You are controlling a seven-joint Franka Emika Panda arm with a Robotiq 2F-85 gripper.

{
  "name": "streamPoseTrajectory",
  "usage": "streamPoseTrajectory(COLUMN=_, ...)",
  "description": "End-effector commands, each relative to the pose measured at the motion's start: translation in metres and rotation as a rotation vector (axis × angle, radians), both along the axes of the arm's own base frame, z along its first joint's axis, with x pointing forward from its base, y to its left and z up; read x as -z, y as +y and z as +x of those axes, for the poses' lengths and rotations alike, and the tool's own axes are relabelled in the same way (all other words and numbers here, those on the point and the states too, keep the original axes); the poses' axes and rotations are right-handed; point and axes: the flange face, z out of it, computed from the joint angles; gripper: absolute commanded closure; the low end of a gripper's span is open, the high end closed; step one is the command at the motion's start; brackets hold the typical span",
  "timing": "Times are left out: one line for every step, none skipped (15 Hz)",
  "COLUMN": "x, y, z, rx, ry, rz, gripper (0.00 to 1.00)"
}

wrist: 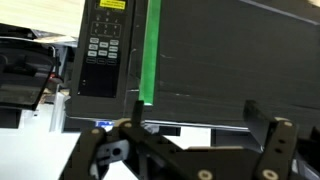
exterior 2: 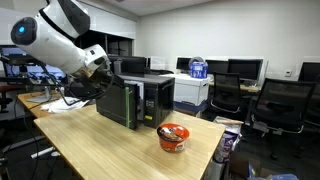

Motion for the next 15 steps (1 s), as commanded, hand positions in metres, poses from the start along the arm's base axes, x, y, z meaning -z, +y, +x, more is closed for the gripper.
streamPoseTrajectory(x=-0.017, y=0.011, z=0.012, rx=-0.095, ry=0.103, rz=-0.061, gripper=0.0)
streamPoseTrajectory(x=-0.017, y=0.016, z=0.016, rx=-0.134, ry=0.136, rz=-0.068, gripper=0.0)
streamPoseTrajectory(x=-0.018, y=0.017, z=0.018, rx=-0.17, ry=0.175, rz=-0.077, gripper=0.0)
streamPoseTrajectory(x=-0.022, y=0.015, z=0.02, rx=-0.195, ry=0.202, rz=-0.095, gripper=0.0)
streamPoseTrajectory(x=-0.028, y=0.012, z=0.021, rx=-0.216, ry=0.228, rz=-0.112, gripper=0.0)
streamPoseTrajectory(x=-0.032, y=0.009, z=0.022, rx=-0.247, ry=0.259, rz=-0.127, gripper=0.0)
streamPoseTrajectory(x=-0.04, y=0.004, z=0.023, rx=-0.272, ry=0.288, rz=-0.145, gripper=0.0)
streamPoseTrajectory(x=-0.052, y=-0.004, z=0.025, rx=-0.309, ry=0.319, rz=-0.166, gripper=0.0)
streamPoseTrajectory(x=-0.064, y=-0.011, z=0.025, rx=-0.343, ry=0.345, rz=-0.181, gripper=0.0)
streamPoseTrajectory(x=-0.081, y=-0.02, z=0.026, rx=-0.38, ry=0.371, rz=-0.195, gripper=0.0)
streamPoseTrajectory(x=-0.099, y=-0.029, z=0.026, rx=-0.42, ry=0.392, rz=-0.199, gripper=0.0)
streamPoseTrajectory(x=-0.116, y=-0.039, z=0.027, rx=-0.475, ry=0.397, rz=-0.213, gripper=0.0)
streamPoseTrajectory(x=-0.129, y=-0.045, z=0.027, rx=-0.535, ry=0.402, rz=-0.236, gripper=0.0)
streamPoseTrajectory(x=-0.141, y=-0.05, z=0.027, rx=-0.587, ry=0.407, rz=-0.255, gripper=0.0)
streamPoseTrajectory(x=-0.149, y=-0.054, z=0.027, rx=-0.641, ry=0.417, rz=-0.278, gripper=0.0)
